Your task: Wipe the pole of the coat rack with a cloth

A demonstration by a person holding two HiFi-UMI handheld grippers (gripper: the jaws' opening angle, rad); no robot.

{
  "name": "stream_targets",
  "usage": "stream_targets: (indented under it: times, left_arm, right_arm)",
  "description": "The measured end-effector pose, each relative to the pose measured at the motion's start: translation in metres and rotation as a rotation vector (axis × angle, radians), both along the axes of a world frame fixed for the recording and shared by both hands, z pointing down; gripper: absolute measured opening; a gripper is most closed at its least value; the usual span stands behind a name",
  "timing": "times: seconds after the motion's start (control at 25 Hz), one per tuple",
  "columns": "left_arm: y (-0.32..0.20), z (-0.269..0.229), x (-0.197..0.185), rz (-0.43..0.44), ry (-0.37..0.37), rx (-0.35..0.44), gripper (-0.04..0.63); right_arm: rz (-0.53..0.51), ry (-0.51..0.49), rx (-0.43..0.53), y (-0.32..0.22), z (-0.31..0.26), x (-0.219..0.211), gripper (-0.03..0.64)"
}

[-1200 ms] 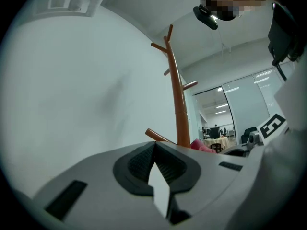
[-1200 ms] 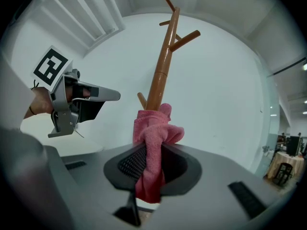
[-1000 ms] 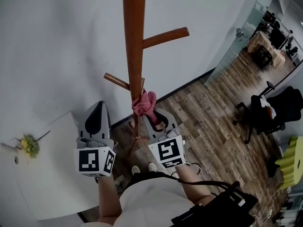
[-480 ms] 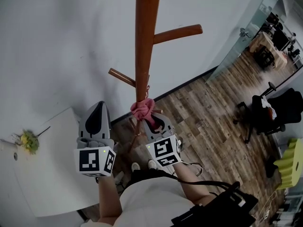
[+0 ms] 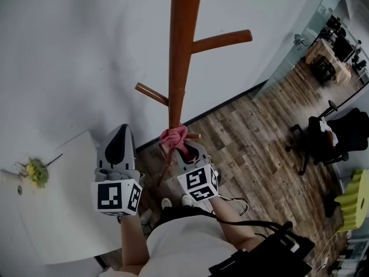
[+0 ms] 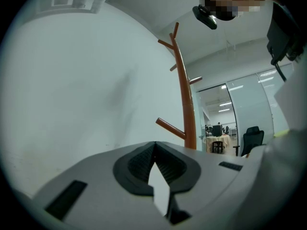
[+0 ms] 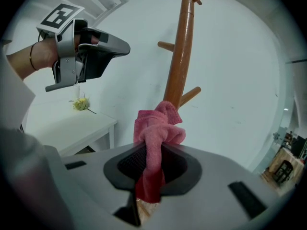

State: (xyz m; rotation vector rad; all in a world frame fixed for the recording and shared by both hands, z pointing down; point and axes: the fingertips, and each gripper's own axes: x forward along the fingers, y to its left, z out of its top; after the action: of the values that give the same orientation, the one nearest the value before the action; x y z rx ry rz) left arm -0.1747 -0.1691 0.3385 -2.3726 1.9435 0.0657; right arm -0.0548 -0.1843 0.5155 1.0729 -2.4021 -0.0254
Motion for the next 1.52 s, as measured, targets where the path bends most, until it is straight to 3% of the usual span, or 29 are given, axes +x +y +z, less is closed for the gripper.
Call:
stream_targets:
  times: [1.52]
  left_arm:
    - [0.004, 0.005, -0.012, -0.026, -0.007, -0.021, 0.012]
  right_arm:
    - [-0.057, 0.173, -0.138, 0.006, 0.090, -0.009, 0.081]
